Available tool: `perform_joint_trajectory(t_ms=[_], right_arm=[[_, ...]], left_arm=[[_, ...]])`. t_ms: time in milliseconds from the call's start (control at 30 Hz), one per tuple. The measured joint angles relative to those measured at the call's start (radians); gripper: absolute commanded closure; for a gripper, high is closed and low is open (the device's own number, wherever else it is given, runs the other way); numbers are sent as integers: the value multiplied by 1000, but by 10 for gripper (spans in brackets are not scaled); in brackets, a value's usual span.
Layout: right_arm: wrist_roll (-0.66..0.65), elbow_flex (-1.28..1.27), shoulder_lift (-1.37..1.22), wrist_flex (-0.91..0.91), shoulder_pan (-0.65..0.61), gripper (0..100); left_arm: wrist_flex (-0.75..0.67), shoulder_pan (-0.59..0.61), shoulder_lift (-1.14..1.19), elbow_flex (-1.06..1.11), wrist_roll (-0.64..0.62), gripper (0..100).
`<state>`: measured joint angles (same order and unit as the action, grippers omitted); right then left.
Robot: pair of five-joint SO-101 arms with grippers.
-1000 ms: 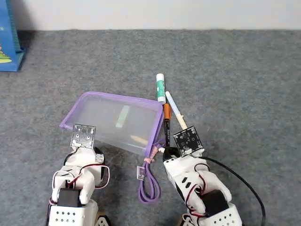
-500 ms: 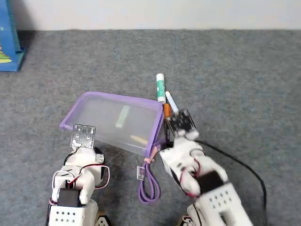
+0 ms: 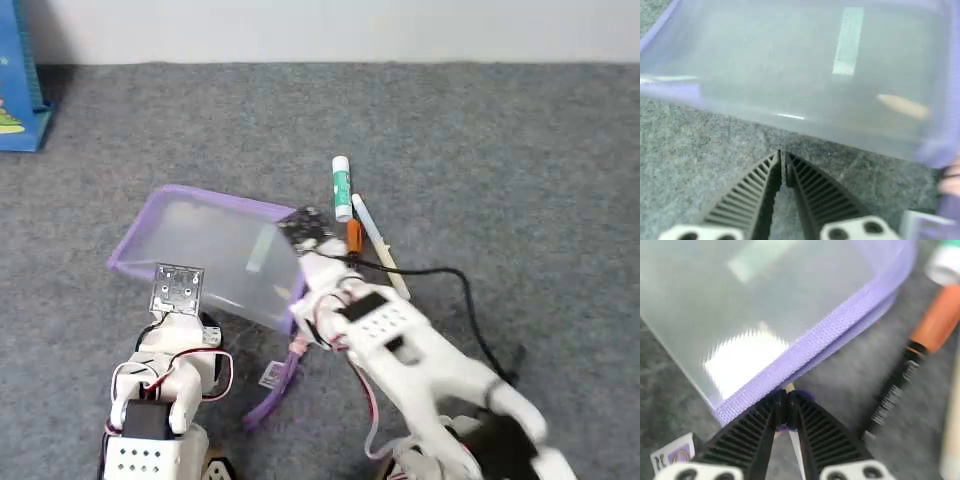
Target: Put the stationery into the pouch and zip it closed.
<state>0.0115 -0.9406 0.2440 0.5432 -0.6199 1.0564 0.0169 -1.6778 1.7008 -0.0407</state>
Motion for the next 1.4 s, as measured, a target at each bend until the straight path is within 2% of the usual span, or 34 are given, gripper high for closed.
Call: perform_joint_trajectory(t_ms=[133,267,533,700,867,1133,1400], right_arm=[[8,66,-52,-3,-52,983],[106,112,-54,34,-66,979],[304,331,-58,456,-66,782],[353,390,-68,624,-129,757],[354,391,-71,612,-196,757],[358,397,-275,489,-199,757],[354,440,-356,423,-180,757]], left_arm=[[0,0,0,0,0,986],[0,0,0,0,0,986],[0,0,0,0,0,986],[0,0,0,0,0,986],[0,0,0,0,0,986],[0,0,0,0,0,986],[0,0,0,0,0,986]])
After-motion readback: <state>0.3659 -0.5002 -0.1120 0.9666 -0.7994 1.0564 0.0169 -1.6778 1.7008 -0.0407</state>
